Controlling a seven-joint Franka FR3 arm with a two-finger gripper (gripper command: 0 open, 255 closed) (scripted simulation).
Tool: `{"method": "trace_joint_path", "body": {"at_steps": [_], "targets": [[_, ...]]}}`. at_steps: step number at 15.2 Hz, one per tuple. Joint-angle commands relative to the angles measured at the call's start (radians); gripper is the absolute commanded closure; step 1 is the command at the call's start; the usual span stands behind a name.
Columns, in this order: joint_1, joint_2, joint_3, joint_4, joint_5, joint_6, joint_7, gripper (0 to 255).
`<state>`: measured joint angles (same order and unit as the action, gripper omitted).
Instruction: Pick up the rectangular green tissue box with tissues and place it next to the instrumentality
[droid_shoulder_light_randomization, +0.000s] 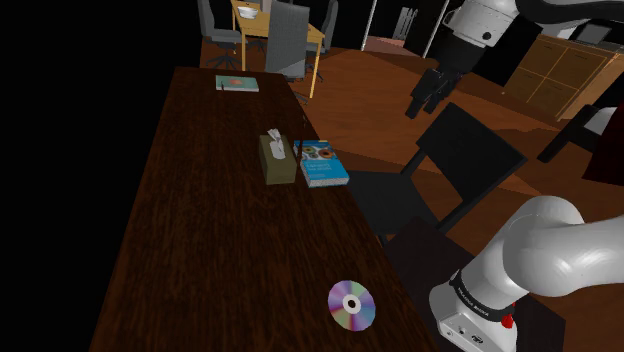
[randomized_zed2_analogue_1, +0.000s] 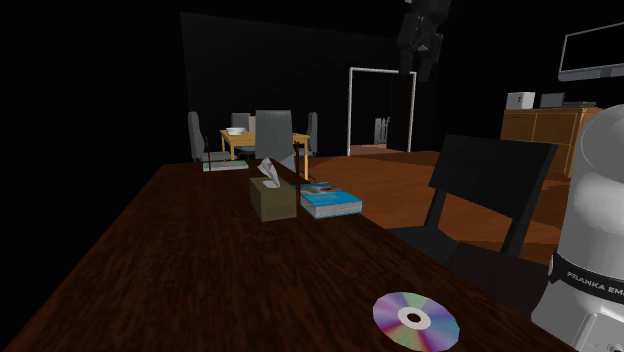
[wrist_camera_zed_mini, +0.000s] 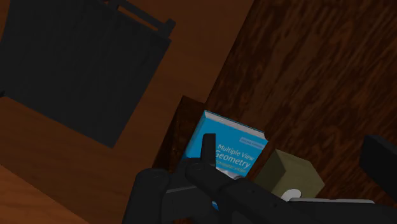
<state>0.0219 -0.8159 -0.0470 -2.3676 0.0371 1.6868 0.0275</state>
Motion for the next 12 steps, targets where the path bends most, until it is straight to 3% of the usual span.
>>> {"method": "trace_joint_path", "body": {"at_steps": [1, 12], "targets": [[0.000, 0.000, 0.000, 0.000, 0.000, 0.000, 0.000, 0], [0.040, 0.459, 0.080, 0.230, -0.109, 0.166, -0.059, 0]]}}
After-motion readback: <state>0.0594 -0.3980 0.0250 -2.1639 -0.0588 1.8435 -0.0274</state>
